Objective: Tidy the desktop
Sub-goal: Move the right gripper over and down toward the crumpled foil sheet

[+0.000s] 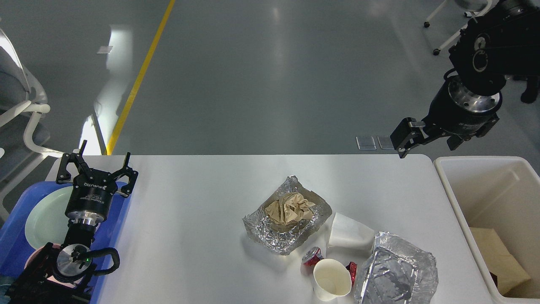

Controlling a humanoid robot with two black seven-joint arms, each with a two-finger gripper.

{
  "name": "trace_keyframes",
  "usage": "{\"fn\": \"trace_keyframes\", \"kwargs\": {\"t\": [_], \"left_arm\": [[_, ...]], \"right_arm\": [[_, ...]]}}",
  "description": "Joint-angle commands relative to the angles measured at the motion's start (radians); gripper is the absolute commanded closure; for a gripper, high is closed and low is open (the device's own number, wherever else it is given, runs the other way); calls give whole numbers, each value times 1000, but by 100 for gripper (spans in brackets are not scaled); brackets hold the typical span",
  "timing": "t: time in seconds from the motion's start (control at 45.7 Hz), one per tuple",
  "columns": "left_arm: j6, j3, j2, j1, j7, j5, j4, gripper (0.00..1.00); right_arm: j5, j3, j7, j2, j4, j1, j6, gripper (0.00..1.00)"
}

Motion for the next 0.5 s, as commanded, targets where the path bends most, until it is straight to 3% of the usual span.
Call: {"fn": "trace_keyframes", "kwargs": {"t": [0.0, 0.109, 0.481], "left_arm": [[0, 0, 0, 0, 1, 0, 0, 3], [0, 0, 0, 0, 1, 0, 0, 3], [0, 0, 0, 0, 1, 0, 0, 3]], "right_arm": [[71, 5, 0, 11, 157, 136, 0, 0], [128, 5, -1, 32, 229, 167, -9, 0], [144, 5, -1, 37, 224, 167, -18, 0]]}}
